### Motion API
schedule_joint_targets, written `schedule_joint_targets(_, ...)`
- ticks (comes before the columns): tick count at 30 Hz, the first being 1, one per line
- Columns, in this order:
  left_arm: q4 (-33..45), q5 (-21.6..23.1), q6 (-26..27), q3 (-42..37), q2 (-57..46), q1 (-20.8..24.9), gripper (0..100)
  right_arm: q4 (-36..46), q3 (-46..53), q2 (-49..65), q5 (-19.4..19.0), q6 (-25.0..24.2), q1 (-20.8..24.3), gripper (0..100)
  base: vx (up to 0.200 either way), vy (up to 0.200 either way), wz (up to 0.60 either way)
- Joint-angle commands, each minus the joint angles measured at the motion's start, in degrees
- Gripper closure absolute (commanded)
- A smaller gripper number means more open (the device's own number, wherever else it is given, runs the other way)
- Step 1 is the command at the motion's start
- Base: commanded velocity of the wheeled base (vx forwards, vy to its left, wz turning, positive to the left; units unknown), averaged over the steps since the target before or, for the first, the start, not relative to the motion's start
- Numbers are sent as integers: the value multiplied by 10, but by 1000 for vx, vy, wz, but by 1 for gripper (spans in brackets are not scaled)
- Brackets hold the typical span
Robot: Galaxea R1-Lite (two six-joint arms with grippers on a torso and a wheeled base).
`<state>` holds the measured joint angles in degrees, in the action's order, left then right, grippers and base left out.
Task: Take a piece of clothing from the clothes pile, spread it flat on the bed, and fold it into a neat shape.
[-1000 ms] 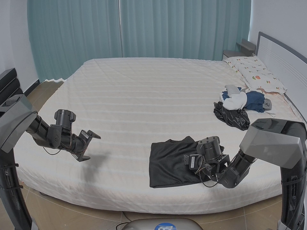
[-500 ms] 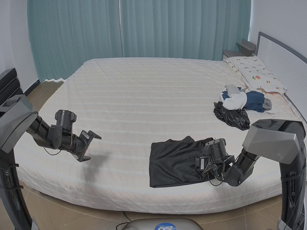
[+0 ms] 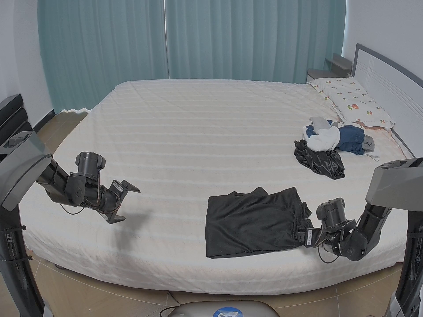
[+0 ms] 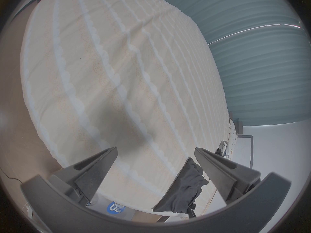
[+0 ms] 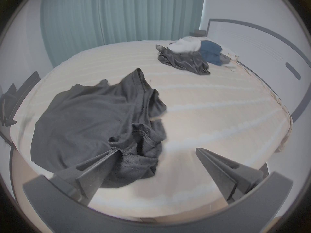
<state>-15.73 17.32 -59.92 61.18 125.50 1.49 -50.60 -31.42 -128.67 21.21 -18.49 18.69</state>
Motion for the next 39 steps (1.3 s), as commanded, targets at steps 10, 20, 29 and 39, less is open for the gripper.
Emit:
schedule_joint_targets(10, 0, -1, 1, 0, 2, 1, 0, -164, 130, 32, -53, 3, -68, 0, 0, 0, 0)
schedule_joint_targets(20, -11, -20, 0, -5, 2, 2, 0, -160, -4, 7, -246, -85, -105, 0, 40, 0, 0)
schedule_joint_targets(29, -35, -23, 0, -19, 2, 4, 0, -57, -224, -118, -253, -132, -94, 0, 89, 0, 0)
schedule_joint_targets(39, -36, -23, 1, -20, 4, 7, 0, -63, -287, -190, -267, -158, -100, 0, 0, 0, 0)
